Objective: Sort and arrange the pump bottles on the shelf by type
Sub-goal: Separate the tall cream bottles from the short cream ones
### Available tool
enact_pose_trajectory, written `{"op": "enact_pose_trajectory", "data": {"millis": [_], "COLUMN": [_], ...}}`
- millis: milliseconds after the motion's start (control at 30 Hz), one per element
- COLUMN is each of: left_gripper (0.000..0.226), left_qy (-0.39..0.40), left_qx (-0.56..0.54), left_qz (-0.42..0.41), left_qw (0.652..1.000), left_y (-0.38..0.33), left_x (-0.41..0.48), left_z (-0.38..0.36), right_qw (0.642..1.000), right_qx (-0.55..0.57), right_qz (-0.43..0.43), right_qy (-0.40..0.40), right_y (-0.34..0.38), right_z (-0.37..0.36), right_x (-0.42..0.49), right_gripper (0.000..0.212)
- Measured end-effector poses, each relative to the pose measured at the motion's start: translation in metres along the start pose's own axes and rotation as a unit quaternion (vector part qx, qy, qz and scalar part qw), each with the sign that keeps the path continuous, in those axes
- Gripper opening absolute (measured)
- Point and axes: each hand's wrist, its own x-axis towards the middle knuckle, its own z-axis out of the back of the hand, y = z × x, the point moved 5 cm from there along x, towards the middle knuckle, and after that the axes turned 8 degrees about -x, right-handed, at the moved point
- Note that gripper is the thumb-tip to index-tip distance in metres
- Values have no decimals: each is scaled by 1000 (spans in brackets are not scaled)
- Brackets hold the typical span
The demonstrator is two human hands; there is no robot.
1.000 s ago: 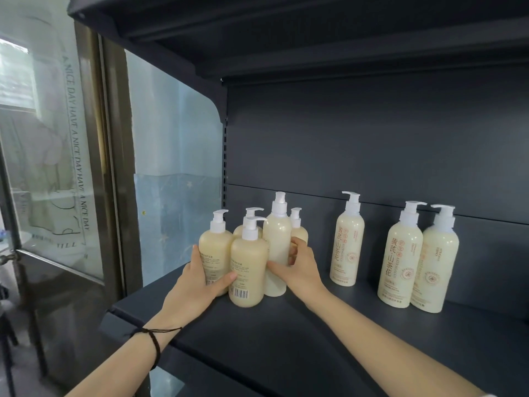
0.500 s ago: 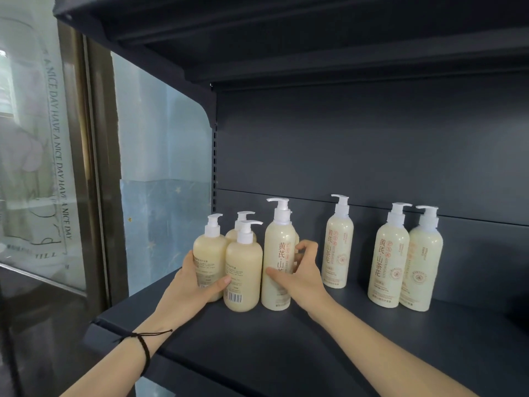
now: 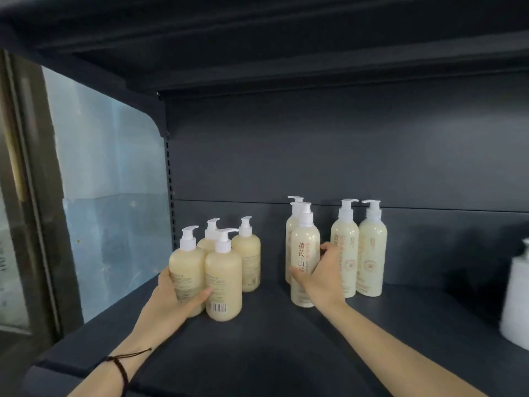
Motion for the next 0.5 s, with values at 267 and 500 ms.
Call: {"op": "enact_pose_trajectory", "data": {"millis": [267, 500], "left_gripper": [96, 82], "left_qy": [22, 52], "left_qx": [0, 17], "left_qz": [21, 16], "left_qw": [1000, 998], "left_y": [-13, -28], "left_x": [-10, -17], "left_z": [-22, -55], "right_qw": [998, 994], "right_qx": [-58, -38], "right_qz": [-7, 67], "right_qy": [3, 84], "right_y": [-12, -12], "right_z": [20, 11], "right_x": [2, -15], "right_gripper": [54, 13]}}
